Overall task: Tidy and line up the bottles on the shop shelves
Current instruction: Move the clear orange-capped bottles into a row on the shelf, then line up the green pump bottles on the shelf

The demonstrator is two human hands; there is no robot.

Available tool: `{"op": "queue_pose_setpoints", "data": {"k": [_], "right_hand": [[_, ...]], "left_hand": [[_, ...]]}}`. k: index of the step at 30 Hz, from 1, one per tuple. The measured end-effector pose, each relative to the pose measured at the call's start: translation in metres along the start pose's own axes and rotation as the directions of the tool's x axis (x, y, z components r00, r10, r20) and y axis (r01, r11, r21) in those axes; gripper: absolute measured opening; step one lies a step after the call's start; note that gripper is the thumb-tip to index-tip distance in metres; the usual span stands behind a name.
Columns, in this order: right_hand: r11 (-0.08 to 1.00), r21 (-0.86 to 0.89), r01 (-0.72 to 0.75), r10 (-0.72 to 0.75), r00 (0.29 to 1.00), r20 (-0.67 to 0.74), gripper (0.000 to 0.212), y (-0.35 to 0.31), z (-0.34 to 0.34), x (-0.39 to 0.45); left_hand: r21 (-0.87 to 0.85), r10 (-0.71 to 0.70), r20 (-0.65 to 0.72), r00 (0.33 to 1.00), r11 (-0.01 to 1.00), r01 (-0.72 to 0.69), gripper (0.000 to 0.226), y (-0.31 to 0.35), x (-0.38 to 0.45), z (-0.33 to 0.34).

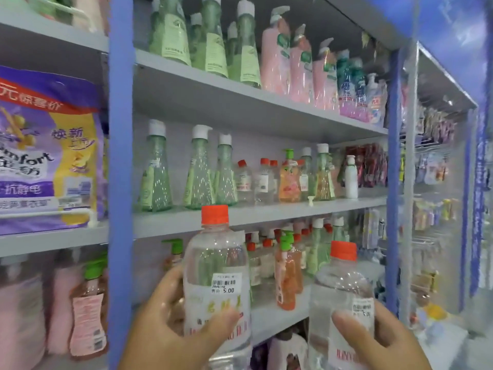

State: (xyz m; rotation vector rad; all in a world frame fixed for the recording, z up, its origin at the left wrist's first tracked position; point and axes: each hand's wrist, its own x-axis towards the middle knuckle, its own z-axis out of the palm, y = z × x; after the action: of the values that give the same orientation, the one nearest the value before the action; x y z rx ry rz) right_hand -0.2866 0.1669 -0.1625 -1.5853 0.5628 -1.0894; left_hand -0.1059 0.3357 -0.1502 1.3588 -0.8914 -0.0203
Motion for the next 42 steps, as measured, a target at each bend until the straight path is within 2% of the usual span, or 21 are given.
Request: {"op": "queue_pose_setpoints", "data": {"k": [1, 2, 3, 4, 5, 6, 7, 8, 9, 10, 11, 12, 13, 16, 20, 23, 29, 34, 37, 39, 42], "right_hand": [[1.000, -0.017, -0.001, 0.003, 0.995, 0.098, 0.033, 0.004, -0.015, 0.016], [1.000, -0.024, -0.018, 0.021, 0.993, 0.115, 0.046, -0.001, -0.018, 0.030], [1.000, -0.008, 0.007, -0.006, 0.986, 0.169, 0.051, 0.000, -0.027, 0.046], [1.000, 0.004, 0.029, -0.029, 0.988, 0.149, 0.053, -0.002, -0.030, 0.065], [0.998, -0.009, 0.062, -0.060, 0.990, 0.131, 0.102, 0.002, -0.038, 0.084], [0.994, -0.068, 0.091, -0.087, 0.994, 0.059, 0.106, -0.002, -0.039, 0.094], [0.994, -0.054, 0.094, -0.086, 0.987, 0.136, 0.098, 0.002, -0.044, 0.110], [0.994, -0.032, 0.104, -0.101, 0.990, 0.097, 0.041, -0.005, -0.043, 0.124], [0.991, -0.044, 0.130, -0.123, 0.984, 0.132, 0.044, -0.010, -0.045, 0.144], [0.989, -0.058, 0.135, -0.132, 0.990, 0.058, 0.032, -0.017, -0.043, 0.162], [0.982, -0.087, 0.167, -0.160, 0.984, 0.083, 0.037, -0.017, -0.051, 0.181], [0.967, -0.125, 0.222, -0.218, 0.975, 0.045, 0.044, -0.020, -0.055, 0.200], [0.958, -0.122, 0.258, -0.248, 0.964, 0.094, 0.051, -0.025, -0.060, 0.218], [0.891, -0.182, 0.416, -0.409, 0.909, 0.078, 0.065, -0.039, -0.067, 0.274], [0.829, -0.197, 0.524, -0.525, 0.850, 0.048, 0.059, -0.038, -0.071, 0.361], [0.853, -0.199, 0.483, -0.478, 0.875, 0.076, 0.056, -0.023, -0.066, 0.429], [0.870, -0.254, 0.423, -0.365, 0.898, 0.246, 0.044, 0.029, -0.058, 0.524], [0.880, -0.228, 0.416, -0.293, 0.854, 0.429, 0.051, 0.049, -0.049, 0.564], [0.802, -0.307, 0.513, -0.312, 0.797, 0.518, 0.052, 0.048, -0.041, 0.576], [0.728, -0.369, 0.578, -0.328, 0.767, 0.552, 0.062, 0.043, -0.037, 0.581], [0.681, -0.423, 0.598, -0.311, 0.759, 0.572, 0.067, 0.040, -0.034, 0.585]], "left_hand": [[0.022, 0.050, 0.014, 0.999, 0.998, -0.050, 0.071, 0.001, 0.015, 0.012], [0.033, 0.097, 0.010, 0.995, 0.995, -0.097, 0.072, 0.003, 0.032, 0.023], [0.020, 0.135, -0.002, 0.991, 0.991, -0.135, 0.071, 0.006, 0.048, 0.033], [0.013, 0.160, -0.025, 0.987, 0.987, -0.159, 0.071, 0.008, 0.063, 0.043], [0.023, 0.196, -0.038, 0.980, 0.980, -0.195, 0.072, 0.006, 0.077, 0.053], [0.052, 0.228, -0.050, 0.972, 0.973, -0.225, 0.074, 0.005, 0.089, 0.061], [0.074, 0.257, -0.055, 0.965, 0.965, -0.252, 0.076, 0.001, 0.104, 0.068], [0.098, 0.270, -0.080, 0.960, 0.960, -0.262, 0.078, -0.001, 0.117, 0.076], [0.121, 0.283, -0.106, 0.953, 0.955, -0.271, 0.080, -0.006, 0.133, 0.082], [0.137, 0.292, -0.128, 0.948, 0.952, -0.275, 0.081, -0.011, 0.148, 0.089], [0.155, 0.302, -0.147, 0.942, 0.948, -0.280, 0.081, -0.016, 0.162, 0.097], [0.162, 0.313, -0.167, 0.935, 0.944, -0.287, 0.081, -0.019, 0.174, 0.105], [0.168, 0.324, -0.188, 0.927, 0.941, -0.294, 0.079, -0.022, 0.188, 0.114], [0.215, 0.336, -0.203, 0.920, 0.932, -0.292, 0.067, -0.017, 0.226, 0.138], [0.328, 0.267, -0.134, 0.954, 0.921, -0.212, 0.054, -0.009, 0.273, 0.167], [0.433, 0.184, -0.133, 0.974, 0.895, -0.110, 0.049, -0.014, 0.307, 0.192], [0.574, 0.010, -0.197, 0.980, 0.812, 0.108, 0.049, -0.034, 0.357, 0.239], [0.643, -0.003, -0.248, 0.969, 0.747, 0.168, 0.039, -0.048, 0.383, 0.264], [0.691, -0.053, -0.251, 0.967, 0.689, 0.217, 0.047, -0.053, 0.396, 0.268], [0.743, -0.074, -0.256, 0.964, 0.623, 0.245, 0.057, -0.055, 0.405, 0.270], [0.866, -0.087, -0.279, 0.956, 0.407, 0.290, 0.072, -0.052, 0.408, 0.269]]}}
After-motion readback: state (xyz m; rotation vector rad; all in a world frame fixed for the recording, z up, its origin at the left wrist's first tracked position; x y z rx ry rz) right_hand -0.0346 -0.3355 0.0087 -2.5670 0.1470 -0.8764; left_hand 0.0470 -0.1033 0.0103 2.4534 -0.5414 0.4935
